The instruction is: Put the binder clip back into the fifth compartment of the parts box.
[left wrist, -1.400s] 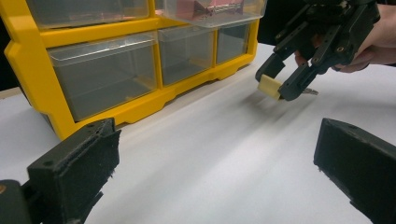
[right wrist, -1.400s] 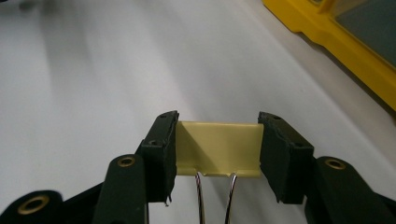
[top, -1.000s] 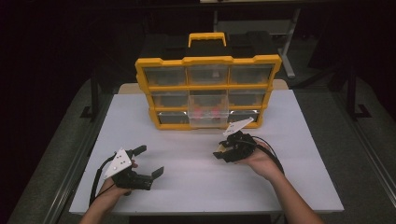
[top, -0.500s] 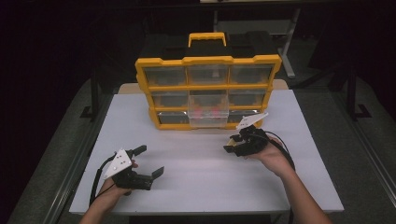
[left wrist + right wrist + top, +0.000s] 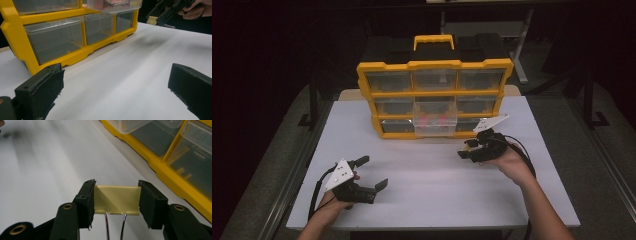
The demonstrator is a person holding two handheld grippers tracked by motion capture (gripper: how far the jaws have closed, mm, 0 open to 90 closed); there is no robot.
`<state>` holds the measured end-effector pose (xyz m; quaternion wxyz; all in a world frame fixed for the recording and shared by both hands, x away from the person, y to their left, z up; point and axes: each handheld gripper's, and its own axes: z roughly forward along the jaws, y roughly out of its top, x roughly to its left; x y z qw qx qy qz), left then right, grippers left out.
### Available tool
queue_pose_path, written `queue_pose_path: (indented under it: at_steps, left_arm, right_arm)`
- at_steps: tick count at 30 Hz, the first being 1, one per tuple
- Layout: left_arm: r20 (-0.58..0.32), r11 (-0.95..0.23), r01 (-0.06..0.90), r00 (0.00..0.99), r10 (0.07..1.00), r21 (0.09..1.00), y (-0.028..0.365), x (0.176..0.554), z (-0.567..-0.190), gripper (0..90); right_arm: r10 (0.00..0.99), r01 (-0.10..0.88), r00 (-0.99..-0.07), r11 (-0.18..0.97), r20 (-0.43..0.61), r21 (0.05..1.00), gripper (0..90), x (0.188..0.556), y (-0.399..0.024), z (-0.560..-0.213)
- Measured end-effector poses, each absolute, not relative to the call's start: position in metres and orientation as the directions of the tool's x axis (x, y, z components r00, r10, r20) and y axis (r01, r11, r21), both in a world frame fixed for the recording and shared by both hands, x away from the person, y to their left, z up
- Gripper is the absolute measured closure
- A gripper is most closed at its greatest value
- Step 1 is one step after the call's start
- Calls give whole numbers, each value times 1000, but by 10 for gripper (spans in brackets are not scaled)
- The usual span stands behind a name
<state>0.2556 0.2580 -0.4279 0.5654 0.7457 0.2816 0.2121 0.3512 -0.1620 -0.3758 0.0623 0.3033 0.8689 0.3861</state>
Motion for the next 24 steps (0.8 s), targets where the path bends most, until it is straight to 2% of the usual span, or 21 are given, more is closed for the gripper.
queue_pose_path:
  at_steps: [24]
  left_arm:
    - [-1,-199,176,751,660,964,257,256,-428,0]
  right_arm:
    - [559,462,-818,495,137,736,488,365,-171,-339]
